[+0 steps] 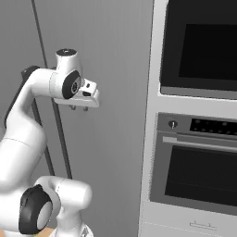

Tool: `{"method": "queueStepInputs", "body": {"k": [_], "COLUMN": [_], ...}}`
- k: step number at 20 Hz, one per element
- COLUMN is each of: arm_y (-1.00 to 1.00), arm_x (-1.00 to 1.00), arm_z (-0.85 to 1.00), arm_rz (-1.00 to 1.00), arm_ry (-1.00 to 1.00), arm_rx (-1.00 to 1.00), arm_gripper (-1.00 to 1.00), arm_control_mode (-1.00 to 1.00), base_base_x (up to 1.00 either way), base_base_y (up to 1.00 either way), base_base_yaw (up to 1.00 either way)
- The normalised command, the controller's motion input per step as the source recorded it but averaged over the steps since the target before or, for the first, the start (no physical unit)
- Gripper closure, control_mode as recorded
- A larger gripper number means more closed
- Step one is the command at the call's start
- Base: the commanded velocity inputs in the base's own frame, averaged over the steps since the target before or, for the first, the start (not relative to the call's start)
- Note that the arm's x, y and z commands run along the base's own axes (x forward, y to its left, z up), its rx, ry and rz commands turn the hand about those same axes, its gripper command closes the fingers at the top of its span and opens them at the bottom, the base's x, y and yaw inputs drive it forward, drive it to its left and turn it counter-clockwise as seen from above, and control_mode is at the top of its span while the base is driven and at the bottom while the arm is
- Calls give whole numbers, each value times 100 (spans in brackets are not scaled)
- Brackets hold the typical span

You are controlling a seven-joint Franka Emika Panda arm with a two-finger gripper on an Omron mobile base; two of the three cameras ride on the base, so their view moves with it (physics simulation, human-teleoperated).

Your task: Take the strawberry from the fridge and place it on top of the pancake, located on the dining counter.

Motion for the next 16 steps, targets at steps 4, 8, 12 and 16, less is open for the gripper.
{"method": "queueStepInputs", "body": {"k": [4, 8, 12, 16], "arm_y": [0, 18, 47, 50], "arm_x": [-32, -55, -50, -36], "arm_z": [0, 0, -1, -17], "arm_rz": [0, 0, 0, 0], "arm_ry": [-3, -12, -19, -16], "arm_rx": [0, 0, 0, 0], "arm_gripper": [-100, -100, -100, -100], "arm_control_mode": [-100, -100, -100, -100], "base_base_x": [0, 0, 0, 0], "base_base_y": [0, 0, 0, 0], "base_base_yaw": [0, 0, 0, 0]}}
